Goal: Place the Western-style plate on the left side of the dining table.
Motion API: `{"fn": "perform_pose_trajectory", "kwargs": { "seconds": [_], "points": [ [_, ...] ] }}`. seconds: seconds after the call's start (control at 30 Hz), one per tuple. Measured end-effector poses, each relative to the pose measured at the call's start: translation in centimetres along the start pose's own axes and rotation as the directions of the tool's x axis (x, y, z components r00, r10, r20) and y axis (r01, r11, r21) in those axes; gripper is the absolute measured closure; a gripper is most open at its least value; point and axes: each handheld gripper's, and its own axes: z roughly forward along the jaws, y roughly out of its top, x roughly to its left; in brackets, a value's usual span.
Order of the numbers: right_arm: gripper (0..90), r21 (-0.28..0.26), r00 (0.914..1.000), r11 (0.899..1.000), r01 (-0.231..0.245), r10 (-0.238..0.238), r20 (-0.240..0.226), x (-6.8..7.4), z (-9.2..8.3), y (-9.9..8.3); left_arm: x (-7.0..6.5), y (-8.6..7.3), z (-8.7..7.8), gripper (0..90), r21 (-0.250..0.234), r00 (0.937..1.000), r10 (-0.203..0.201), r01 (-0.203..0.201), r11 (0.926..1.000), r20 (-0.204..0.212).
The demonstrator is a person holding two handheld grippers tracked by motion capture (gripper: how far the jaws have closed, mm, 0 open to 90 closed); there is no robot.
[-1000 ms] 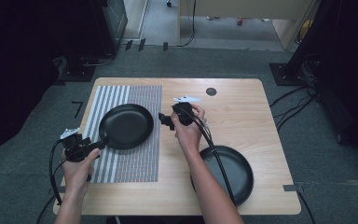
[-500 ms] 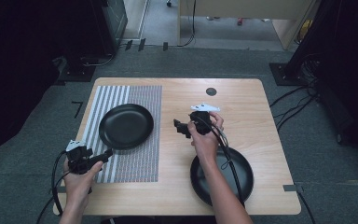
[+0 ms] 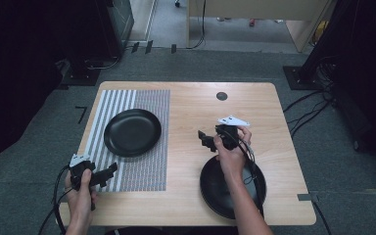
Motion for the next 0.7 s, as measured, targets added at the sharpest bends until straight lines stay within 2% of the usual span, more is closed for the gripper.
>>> {"fn": "perform_pose_trajectory", "kwargs": {
  "seconds": [0.1, 0.23, 0.43, 0.7],
  "points": [
    [24.4, -0.003, 0.9996, 1.0, -0.021, 0.021, 0.022, -1.4, -0.9, -0.7, 0.0, -0.3, 0.1, 10.3, 0.004, 1.0, 0.005, -0.005, 1.0, -0.007],
    [24.5, -0.002, 0.9988, 0.999, -0.033, 0.033, 0.036, -2.3, -1.5, -1.3, 0.1, -0.6, 0.3, 12.5, 0.017, 0.9988, 0.009, -0.008, 0.9998, -0.049],
    [24.7, -0.005, 0.9969, 0.999, -0.054, 0.054, 0.058, -4.2, -3.1, -2.3, 0.3, -1.0, 0.2, 13.2, 0.01, 0.996, 0.016, -0.015, 0.9998, -0.088],
    [24.6, -0.01, 0.9934, 0.997, -0.074, 0.074, 0.088, -5.8, -4.5, -3.3, 0.4, -1.4, 0.1, 13.1, 0.007, 0.9943, 0.028, -0.027, 0.9996, -0.103]
  ]
}}
